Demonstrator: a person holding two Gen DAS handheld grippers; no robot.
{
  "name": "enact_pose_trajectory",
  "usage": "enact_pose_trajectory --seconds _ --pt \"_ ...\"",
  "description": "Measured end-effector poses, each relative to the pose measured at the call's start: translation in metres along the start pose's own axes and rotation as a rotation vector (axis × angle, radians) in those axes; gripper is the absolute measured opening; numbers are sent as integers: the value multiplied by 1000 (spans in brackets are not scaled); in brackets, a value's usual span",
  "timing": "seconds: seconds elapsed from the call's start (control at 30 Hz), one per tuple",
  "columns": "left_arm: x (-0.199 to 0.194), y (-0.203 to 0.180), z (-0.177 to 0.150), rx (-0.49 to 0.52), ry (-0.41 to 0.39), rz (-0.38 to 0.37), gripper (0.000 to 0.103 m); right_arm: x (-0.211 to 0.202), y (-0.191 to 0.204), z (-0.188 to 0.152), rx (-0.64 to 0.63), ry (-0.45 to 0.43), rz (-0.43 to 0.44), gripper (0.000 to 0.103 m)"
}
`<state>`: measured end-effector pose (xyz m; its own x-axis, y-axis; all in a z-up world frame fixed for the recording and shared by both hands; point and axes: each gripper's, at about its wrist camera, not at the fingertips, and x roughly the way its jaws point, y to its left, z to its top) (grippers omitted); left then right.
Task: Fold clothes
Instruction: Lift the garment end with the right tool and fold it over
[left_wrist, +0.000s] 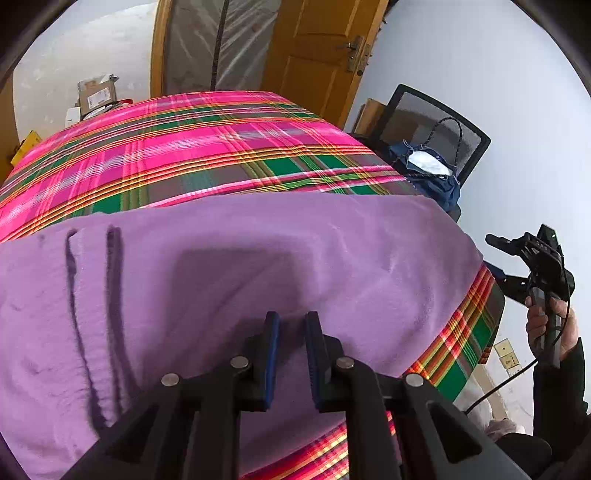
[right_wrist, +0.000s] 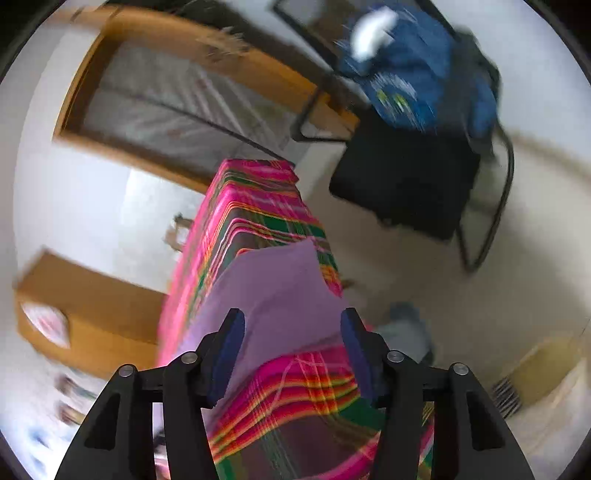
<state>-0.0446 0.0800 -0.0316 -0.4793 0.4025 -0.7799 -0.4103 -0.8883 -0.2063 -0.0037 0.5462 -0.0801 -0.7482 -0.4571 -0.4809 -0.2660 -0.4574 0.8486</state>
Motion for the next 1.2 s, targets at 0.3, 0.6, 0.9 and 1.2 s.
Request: enact_pose_trajectory --seconds 0.3,0.6,0.9,1.2 --pt "6 -10 5 17 13 12 14 29 -35 -5 223 149 192 58" --pt "8 -10 8 13 16 10 15 58 -50 -7 386 203 306 66" --pt "8 -6 9 3 11 -5 15 53 -34 0 337 131 318 51" --pt "8 -6 9 -2 3 -14 15 35 -15 2 249 26 320 15"
